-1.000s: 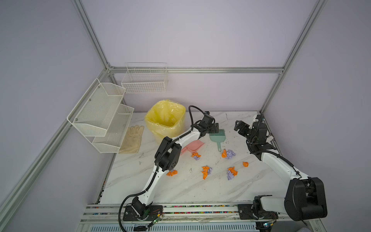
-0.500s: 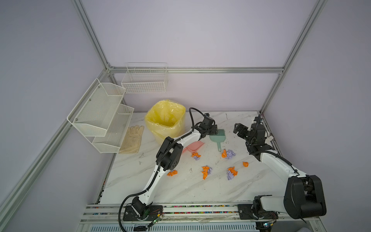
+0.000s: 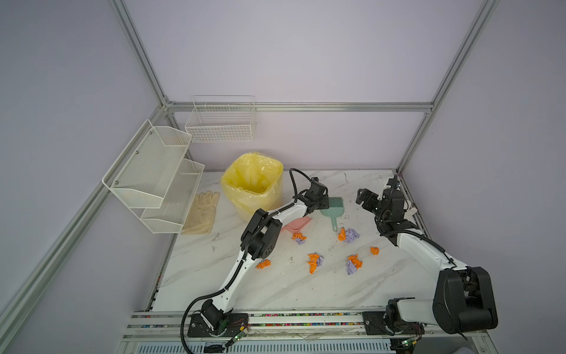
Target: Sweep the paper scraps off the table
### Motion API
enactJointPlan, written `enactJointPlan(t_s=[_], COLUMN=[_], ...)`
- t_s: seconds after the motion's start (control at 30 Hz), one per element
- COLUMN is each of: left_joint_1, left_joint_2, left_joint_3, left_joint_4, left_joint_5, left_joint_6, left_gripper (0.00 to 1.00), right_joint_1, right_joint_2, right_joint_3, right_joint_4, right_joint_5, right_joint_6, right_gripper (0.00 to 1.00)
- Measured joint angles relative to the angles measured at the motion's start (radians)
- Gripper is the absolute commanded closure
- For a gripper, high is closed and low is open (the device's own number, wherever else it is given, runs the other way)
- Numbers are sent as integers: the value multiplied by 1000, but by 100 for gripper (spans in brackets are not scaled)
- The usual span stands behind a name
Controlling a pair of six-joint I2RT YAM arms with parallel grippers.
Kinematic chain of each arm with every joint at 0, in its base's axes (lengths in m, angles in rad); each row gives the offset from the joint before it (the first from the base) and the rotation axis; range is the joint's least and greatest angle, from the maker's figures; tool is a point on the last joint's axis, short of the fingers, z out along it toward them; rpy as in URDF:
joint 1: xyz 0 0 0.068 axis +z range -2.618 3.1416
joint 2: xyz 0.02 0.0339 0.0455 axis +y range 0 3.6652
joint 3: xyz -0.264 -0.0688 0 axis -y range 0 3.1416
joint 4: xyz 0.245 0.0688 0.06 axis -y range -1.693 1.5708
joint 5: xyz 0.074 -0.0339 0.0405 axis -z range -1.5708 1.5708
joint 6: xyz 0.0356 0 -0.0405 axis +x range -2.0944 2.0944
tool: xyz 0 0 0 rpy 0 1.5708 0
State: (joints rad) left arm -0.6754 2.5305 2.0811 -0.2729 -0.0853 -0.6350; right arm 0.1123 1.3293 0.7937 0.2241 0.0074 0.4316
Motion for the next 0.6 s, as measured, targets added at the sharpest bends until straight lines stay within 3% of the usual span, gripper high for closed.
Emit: enactJointPlan(t_s=[0.07, 0.43, 0.6], left_joint_1=[0, 0, 0], left_joint_2=[2, 21, 39], left_joint_3=[0, 0, 13], left_joint_4=[3, 48, 64], left_joint_5=[-1, -28, -35], left_joint_6=[-2, 0, -7], left_gripper=[46, 57, 82], right_joint_1=[0, 0, 0], right_joint_2=[0, -3, -10], right_joint_3=[-6, -37, -37], right_joint_4=[0, -3, -3], right_joint_5=[0, -9, -13], right_joint_6=[0, 0, -1], right_gripper=[3, 3, 3])
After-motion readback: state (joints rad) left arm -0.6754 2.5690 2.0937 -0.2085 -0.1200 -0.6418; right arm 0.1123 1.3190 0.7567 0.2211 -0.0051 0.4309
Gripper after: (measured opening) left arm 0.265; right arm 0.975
